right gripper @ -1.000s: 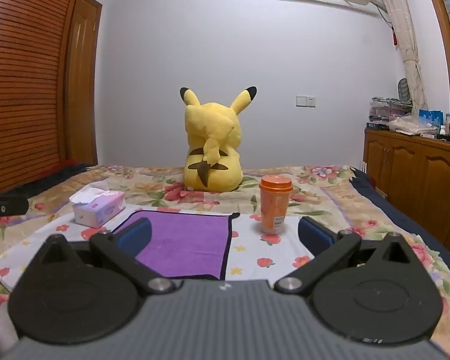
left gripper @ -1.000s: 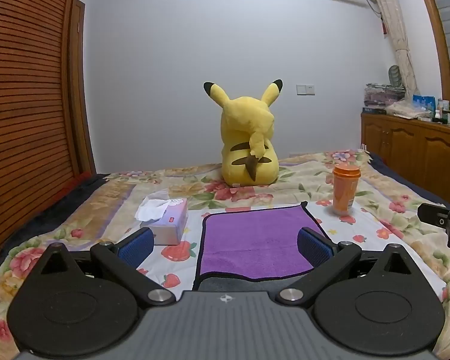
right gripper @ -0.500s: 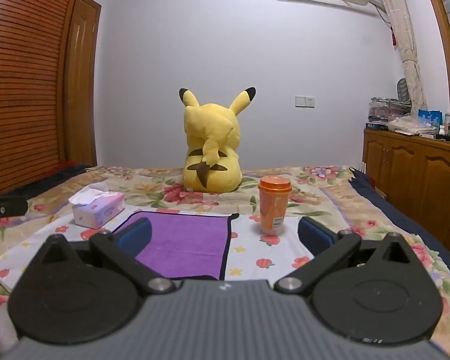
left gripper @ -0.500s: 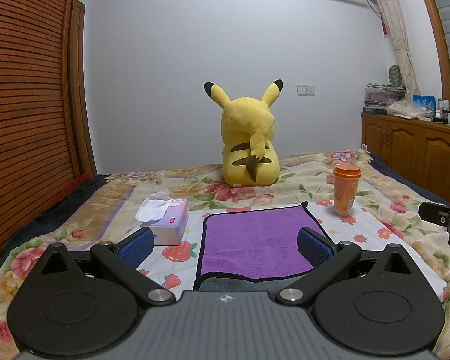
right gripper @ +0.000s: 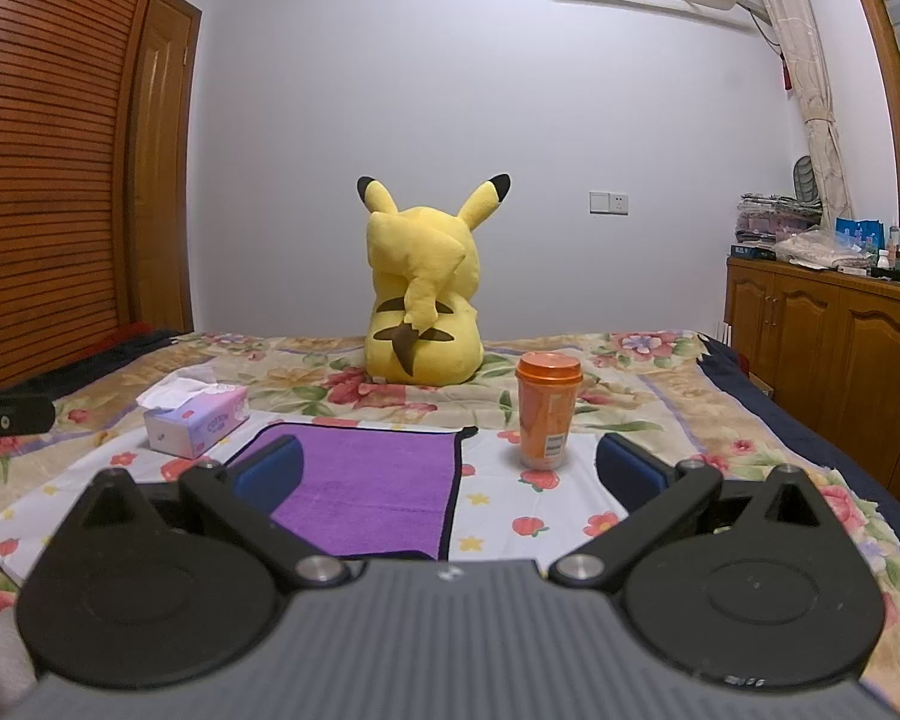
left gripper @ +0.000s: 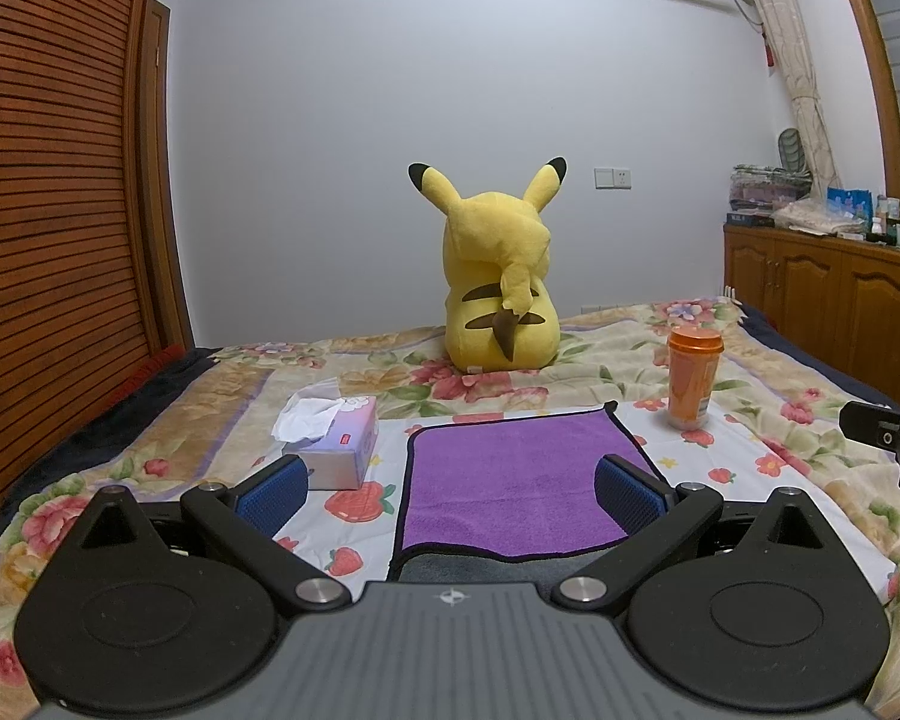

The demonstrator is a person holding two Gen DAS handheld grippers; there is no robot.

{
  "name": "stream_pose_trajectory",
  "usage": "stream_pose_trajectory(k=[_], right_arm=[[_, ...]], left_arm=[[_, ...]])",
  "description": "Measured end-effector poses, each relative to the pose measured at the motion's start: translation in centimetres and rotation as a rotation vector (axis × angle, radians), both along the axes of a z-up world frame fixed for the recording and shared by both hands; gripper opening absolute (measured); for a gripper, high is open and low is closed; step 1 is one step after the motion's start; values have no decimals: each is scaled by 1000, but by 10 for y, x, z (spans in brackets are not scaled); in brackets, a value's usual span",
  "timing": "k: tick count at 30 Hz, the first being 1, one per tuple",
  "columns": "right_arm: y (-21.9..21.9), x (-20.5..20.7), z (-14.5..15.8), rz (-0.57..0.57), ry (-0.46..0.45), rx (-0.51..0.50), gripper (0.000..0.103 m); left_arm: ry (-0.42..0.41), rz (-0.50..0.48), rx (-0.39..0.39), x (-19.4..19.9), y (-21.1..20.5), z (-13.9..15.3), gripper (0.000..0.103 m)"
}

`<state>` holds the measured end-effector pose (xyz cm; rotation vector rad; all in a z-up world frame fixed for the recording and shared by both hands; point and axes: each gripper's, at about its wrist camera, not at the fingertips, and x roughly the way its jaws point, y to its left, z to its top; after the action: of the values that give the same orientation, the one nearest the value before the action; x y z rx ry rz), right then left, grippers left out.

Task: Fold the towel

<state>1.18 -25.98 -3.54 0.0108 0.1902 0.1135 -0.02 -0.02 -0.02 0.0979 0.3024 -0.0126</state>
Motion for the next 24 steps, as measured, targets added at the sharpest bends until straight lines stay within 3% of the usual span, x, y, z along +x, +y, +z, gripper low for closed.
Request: stream_pose_trajectory(k=[24], right_arm=[[2, 0, 0, 0, 0, 1, 103]], left_arm=[[1, 0, 2, 0, 0, 0, 103]])
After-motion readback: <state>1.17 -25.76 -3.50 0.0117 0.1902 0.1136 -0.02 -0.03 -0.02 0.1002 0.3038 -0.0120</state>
